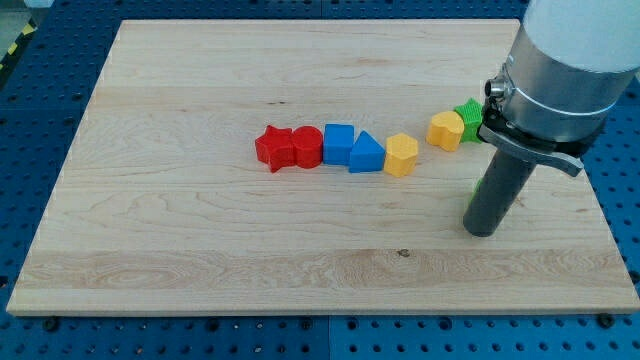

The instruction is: Push the green circle into the green star

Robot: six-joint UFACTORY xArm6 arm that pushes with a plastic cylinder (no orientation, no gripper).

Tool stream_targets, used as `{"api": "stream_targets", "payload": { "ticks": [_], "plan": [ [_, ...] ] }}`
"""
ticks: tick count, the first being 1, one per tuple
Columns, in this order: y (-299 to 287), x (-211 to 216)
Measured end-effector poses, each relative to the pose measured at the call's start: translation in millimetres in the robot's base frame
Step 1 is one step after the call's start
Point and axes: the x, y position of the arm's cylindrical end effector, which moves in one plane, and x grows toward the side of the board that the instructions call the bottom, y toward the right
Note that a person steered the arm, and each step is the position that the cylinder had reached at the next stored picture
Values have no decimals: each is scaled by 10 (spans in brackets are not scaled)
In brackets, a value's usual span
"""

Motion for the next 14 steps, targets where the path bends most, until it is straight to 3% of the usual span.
{"api": "stream_targets", "payload": {
  "ticks": [2, 6, 8, 9, 14],
  "plan": [
    [0, -296],
    [47, -376],
    [368, 14],
    [468, -186],
    [432, -415]
  ]
}}
